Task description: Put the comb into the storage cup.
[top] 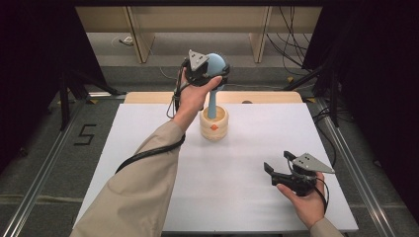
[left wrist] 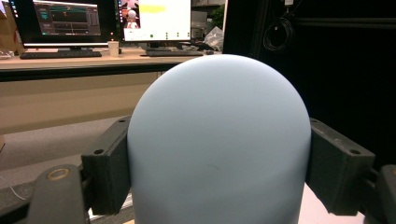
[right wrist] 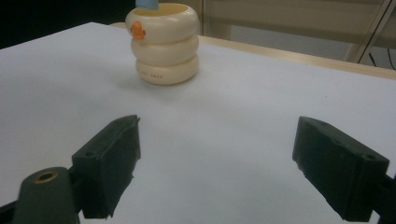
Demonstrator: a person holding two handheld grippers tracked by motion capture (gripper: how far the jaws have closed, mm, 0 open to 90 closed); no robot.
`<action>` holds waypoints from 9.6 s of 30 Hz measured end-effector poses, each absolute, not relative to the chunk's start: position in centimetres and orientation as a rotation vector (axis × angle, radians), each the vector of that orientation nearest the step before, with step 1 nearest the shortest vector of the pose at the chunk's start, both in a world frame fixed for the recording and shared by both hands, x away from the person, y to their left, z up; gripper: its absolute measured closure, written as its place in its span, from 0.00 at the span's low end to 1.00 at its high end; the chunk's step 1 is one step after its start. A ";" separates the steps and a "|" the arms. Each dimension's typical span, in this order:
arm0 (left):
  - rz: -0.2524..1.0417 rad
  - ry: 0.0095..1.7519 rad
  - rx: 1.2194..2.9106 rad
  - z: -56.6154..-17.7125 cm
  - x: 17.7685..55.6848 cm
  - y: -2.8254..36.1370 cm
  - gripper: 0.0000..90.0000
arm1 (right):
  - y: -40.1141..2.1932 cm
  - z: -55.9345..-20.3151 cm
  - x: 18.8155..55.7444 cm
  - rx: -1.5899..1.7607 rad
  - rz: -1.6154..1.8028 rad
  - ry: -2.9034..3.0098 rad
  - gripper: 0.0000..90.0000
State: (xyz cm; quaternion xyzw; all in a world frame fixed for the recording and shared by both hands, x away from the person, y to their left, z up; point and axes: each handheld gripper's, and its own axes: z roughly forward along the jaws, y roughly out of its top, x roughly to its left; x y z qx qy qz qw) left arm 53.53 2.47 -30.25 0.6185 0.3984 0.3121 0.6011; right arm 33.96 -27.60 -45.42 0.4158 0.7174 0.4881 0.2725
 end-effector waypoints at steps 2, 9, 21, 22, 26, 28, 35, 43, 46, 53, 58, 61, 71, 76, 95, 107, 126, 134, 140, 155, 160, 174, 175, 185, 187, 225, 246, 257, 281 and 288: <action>0.724 0.921 1.434 -30.3 53.5 2.5 0.22 | -27.6 -45.4 34.0 1.119 1.314 1.930 0.18; 0.722 0.923 1.438 -30.6 53.7 2.6 0.22 | -27.6 -45.5 34.0 1.116 1.312 1.931 0.18; 0.721 0.920 1.445 -31.1 53.8 2.4 0.22 | -27.6 -45.5 34.0 1.118 1.310 1.933 0.18; 0.720 0.921 1.444 -31.2 53.8 2.4 0.22 | -27.6 -45.5 34.0 1.119 1.311 1.932 0.18; 0.715 0.921 1.446 -31.4 53.8 2.3 0.22 | -27.6 -45.5 34.0 1.118 1.312 1.934 0.18; 0.715 0.920 1.448 -31.4 53.8 2.3 0.22 | -27.6 -45.5 34.0 1.118 1.311 1.934 0.18; 0.717 0.925 1.453 -31.7 53.9 2.2 0.22 | -27.6 -45.5 34.0 1.118 1.310 1.935 0.18; 0.714 0.928 1.458 -32.0 54.0 2.1 0.22 | -27.6 -45.5 34.0 1.118 1.312 1.932 0.18; 0.709 0.928 1.458 -32.1 54.0 2.0 0.22 | -27.6 -45.5 34.0 1.117 1.310 1.933 0.18; 0.706 0.931 1.466 -32.5 54.0 1.9 0.22 | -27.6 -45.5 34.0 1.117 1.311 1.933 0.18; 0.701 0.932 1.470 -32.8 54.1 1.8 0.22 | -27.6 -45.5 34.0 1.116 1.309 1.934 0.18; 0.699 0.933 1.472 -33.1 54.1 1.8 0.22 | -27.7 -45.5 34.0 1.118 1.310 1.931 0.18; 0.697 0.936 1.472 -33.4 54.1 1.7 0.22 | -27.6 -45.5 34.0 1.118 1.310 1.933 0.18; 0.698 0.939 1.473 -33.7 54.2 1.9 0.22 | -27.6 -45.5 34.0 1.117 1.307 1.939 0.18; 0.711 0.943 1.489 -35.3 54.0 1.8 0.22 | -27.6 -45.7 34.1 1.128 1.306 1.942 0.18; 0.716 0.959 1.494 -36.3 53.9 1.7 0.22 | -27.5 -45.7 34.1 1.134 1.304 1.946 0.18; 0.716 1.014 1.487 -37.3 54.3 2.1 0.22 | -27.5 -45.8 34.1 1.138 1.299 1.950 0.18; 0.710 1.038 1.486 -37.7 54.5 2.3 0.22 | -27.5 -45.8 34.2 1.140 1.301 1.950 0.18; 0.708 1.055 1.486 -38.1 54.7 2.4 0.22 | -27.5 -45.8 34.2 1.141 1.301 1.950 0.18; 0.696 1.115 1.467 -38.5 55.3 2.9 0.21 | -27.5 -45.9 34.2 1.143 1.297 1.957 0.18; 0.681 1.159 1.445 -38.5 55.6 3.2 0.21 | -27.5 -45.9 34.2 1.145 1.294 1.962 0.18; 0.662 1.245 1.419 -38.5 56.3 3.7 0.20 | -27.4 -45.8 34.2 1.140 1.302 1.963 0.18; 0.661 1.244 1.420 -38.5 56.3 3.6 0.20 | -27.4 -45.9 34.2 1.140 1.302 1.963 0.18; 0.670 1.246 1.437 -38.6 56.4 3.7 0.17 | -27.4 -45.9 34.2 1.145 1.302 1.965 0.18; 0.667 1.244 1.445 -38.5 56.4 3.7 0.17 | -27.4 -45.9 34.2 1.144 1.303 1.965 0.18; 0.684 1.194 1.534 -37.1 54.8 5.2 0.09 | -27.4 -46.0 34.3 1.152 1.305 1.966 0.18; 0.668 1.131 1.609 -36.4 52.6 7.5 0.02 | -27.5 -45.8 34.3 1.149 1.297 1.959 0.18; 0.664 1.115 1.647 -36.5 51.7 7.9 0.02 | -27.6 -45.7 34.3 1.148 1.296 1.954 0.18; 0.653 1.082 1.668 -36.4 49.5 9.3 0.02 | -27.6 -45.6 34.3 1.149 1.291 1.948 0.18; 0.651 1.073 1.677 -36.4 48.9 9.7 0.02 | -27.6 -45.6 34.4 1.149 1.292 1.946 0.18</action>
